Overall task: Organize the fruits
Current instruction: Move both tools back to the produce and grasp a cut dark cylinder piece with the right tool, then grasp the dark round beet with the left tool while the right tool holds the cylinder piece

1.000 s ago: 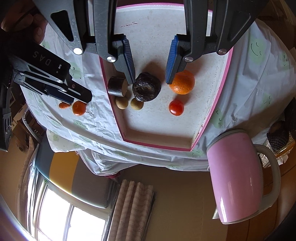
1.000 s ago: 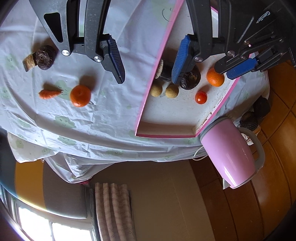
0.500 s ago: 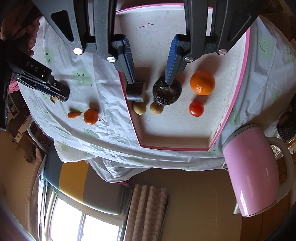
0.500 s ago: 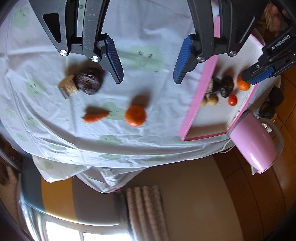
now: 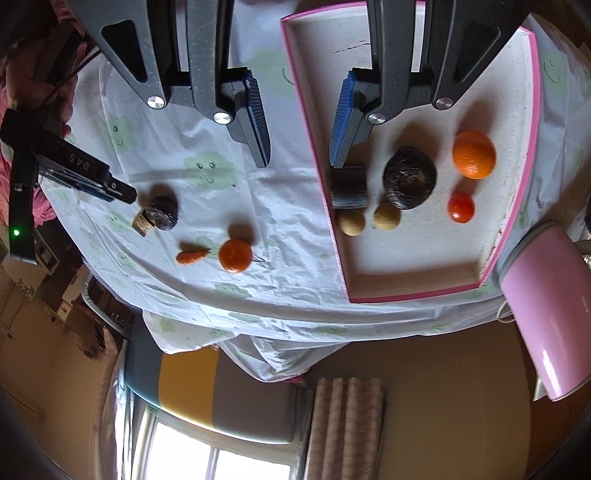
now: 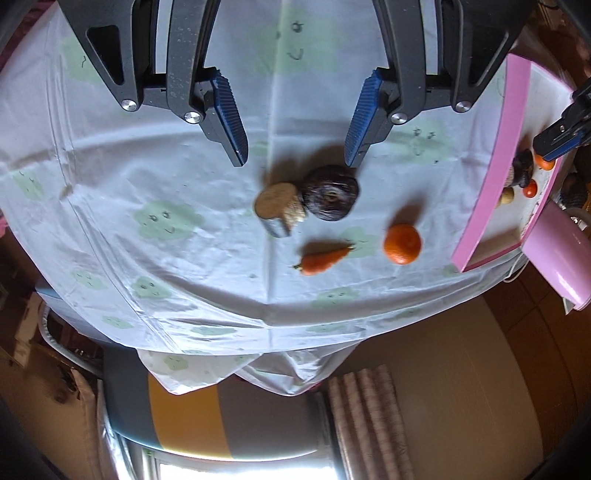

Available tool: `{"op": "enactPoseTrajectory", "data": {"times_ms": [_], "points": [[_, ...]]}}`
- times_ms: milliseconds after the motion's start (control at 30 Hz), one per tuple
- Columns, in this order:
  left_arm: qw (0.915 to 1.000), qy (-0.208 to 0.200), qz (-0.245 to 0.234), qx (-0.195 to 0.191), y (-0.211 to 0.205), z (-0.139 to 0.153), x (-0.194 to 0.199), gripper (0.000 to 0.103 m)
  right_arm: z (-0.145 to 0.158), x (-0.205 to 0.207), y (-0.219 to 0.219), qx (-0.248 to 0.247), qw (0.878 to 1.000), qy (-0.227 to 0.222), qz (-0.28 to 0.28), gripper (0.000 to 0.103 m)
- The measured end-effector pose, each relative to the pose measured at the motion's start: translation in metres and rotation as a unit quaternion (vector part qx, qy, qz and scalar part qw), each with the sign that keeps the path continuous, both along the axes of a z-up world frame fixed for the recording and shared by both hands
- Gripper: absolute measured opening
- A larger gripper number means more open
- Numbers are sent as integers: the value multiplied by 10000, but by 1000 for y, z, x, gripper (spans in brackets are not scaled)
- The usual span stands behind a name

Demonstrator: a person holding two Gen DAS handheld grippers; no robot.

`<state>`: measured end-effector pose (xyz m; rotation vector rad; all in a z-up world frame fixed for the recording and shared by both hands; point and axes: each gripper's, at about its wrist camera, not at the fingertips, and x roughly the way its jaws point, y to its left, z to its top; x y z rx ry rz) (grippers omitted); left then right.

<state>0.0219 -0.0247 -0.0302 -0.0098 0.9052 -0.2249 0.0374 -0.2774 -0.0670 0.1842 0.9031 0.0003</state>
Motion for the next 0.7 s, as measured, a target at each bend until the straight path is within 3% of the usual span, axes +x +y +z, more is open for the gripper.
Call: {"op": "enactPoseTrajectory", "data": {"times_ms": [467, 500, 533, 700], "points": [[9989, 209, -429, 33, -27, -10, 7, 34, -15, 51, -24, 698, 9971, 76, -298, 46], [9987, 220, -468, 31, -29, -11, 9, 33, -16, 54, -24, 751, 9968, 94, -265, 45], [9984, 227, -513, 24, -32, -11, 10, 33, -16, 56, -24, 814, 9965, 93, -191, 33], [9969, 295, -716, -105, -50, -12, 23, 33, -13, 51, -25, 639, 9978, 6, -162, 33]]}}
